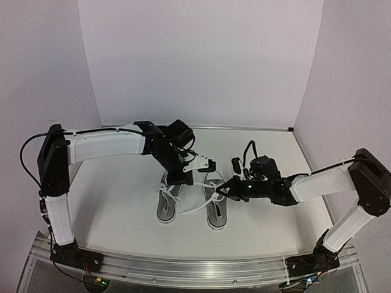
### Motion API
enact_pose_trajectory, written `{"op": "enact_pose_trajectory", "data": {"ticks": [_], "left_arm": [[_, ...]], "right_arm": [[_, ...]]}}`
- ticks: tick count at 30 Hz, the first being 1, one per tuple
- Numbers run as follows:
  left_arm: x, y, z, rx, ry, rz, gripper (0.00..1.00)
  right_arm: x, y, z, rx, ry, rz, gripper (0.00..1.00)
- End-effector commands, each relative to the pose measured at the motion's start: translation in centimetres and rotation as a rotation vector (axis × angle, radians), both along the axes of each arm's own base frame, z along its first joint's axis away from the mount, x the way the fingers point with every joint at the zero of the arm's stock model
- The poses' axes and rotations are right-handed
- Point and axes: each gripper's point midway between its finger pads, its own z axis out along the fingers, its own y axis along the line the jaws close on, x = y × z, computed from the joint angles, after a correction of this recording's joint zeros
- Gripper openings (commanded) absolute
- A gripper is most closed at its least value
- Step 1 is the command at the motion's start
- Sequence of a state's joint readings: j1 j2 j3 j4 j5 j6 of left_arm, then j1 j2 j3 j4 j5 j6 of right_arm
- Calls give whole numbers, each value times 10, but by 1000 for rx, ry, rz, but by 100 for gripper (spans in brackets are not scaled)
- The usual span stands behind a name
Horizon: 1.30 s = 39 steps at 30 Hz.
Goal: Tie the shoes
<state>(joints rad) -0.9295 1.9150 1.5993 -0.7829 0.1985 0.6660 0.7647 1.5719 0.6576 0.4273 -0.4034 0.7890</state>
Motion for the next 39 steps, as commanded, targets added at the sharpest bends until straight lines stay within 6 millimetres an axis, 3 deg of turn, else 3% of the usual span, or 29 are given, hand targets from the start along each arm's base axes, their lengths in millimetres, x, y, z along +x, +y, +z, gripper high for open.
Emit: {"op": "enact_pose_trajectory", "data": {"ticks": [1, 9, 18, 21, 25, 30, 35, 39], "left_arm": [[-36, -4, 11, -45, 20, -32, 0], [-103, 5, 9, -7, 130, -101, 0], [-126, 6, -14, 45, 182, -119, 0], [-134, -14, -13, 6, 168, -164, 0], [-145, -54, 7, -122, 117, -261, 0], [-136, -101, 34, -335, 2, -342, 1], [-121, -133, 29, -428, -110, -390, 2], [-107, -148, 8, -410, -197, -415, 2]], "right_arm": [[10, 7, 12, 2, -44, -7, 0], [24, -2, 20, -9, -66, -22, 0], [30, -3, 16, -25, -66, -15, 0], [31, 0, 15, -28, -68, -2, 0], [31, 8, 16, -22, -80, 44, 0], [31, 18, 28, 0, -112, 97, 0], [31, 21, 33, -3, -133, 141, 0], [29, 21, 33, -7, -135, 178, 0]]}}
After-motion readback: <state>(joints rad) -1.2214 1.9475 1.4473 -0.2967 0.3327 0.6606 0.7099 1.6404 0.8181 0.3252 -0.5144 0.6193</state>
